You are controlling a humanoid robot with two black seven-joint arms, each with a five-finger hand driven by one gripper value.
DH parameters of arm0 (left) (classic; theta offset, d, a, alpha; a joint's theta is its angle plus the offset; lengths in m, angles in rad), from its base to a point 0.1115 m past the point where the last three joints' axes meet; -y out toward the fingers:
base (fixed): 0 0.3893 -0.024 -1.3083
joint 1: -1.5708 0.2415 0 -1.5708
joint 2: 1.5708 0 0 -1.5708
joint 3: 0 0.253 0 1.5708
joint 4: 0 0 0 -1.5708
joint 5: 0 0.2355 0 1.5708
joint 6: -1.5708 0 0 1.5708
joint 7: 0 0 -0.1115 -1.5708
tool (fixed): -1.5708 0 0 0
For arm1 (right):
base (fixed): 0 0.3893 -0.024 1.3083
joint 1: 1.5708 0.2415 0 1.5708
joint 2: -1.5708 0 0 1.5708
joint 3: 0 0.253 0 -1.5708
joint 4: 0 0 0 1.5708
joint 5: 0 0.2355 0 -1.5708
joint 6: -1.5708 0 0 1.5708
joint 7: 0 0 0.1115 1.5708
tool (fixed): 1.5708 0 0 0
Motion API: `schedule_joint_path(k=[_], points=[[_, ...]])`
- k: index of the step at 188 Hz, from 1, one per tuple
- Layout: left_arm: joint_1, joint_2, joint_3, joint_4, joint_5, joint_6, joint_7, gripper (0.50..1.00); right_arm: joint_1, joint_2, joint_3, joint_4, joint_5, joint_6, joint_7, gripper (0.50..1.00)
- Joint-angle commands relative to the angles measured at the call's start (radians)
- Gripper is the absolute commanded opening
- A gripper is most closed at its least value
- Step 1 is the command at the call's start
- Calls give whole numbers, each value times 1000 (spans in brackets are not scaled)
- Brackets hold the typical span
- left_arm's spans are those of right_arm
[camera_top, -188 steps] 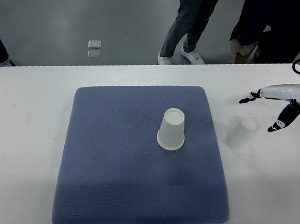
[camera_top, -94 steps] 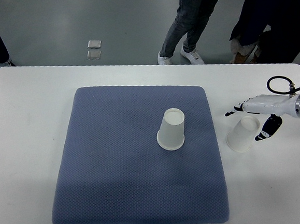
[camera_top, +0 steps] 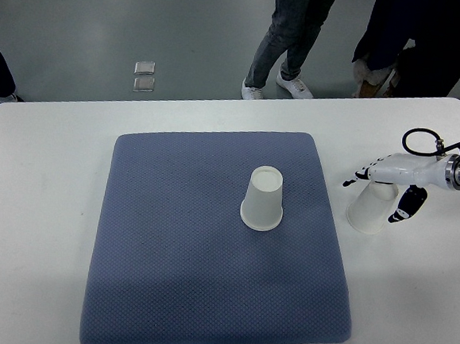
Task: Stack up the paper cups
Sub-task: 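Lower the right hand down beside the white cup on the table, then close the right hand fingers around the white cup, then lift the cup with the right hand and carry it over the cup on the mat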
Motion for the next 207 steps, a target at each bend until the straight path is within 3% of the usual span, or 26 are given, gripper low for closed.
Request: schedule_joint_path(k=[1, 68, 126, 156, 207], points=[[0, 0, 0, 0, 0, 0, 0, 1000, -4, 9, 0, 0, -6, -1, 0, 897], [0, 0, 0, 0, 0, 0, 0, 1000, -6, 11, 0, -11, -27, -20, -1, 860], [0, 0, 0, 0, 0, 0, 0, 1000, -10, 9, -22, -21, -49, -38, 0, 756], [0, 0, 0, 0, 0, 0, 0, 1000, -10, 11, -22, -28, -62, -38, -1, 656], [0, 0, 0, 0, 0, 0, 0, 1000, 0, 9, -22, -32, -62, -37, 0, 631]])
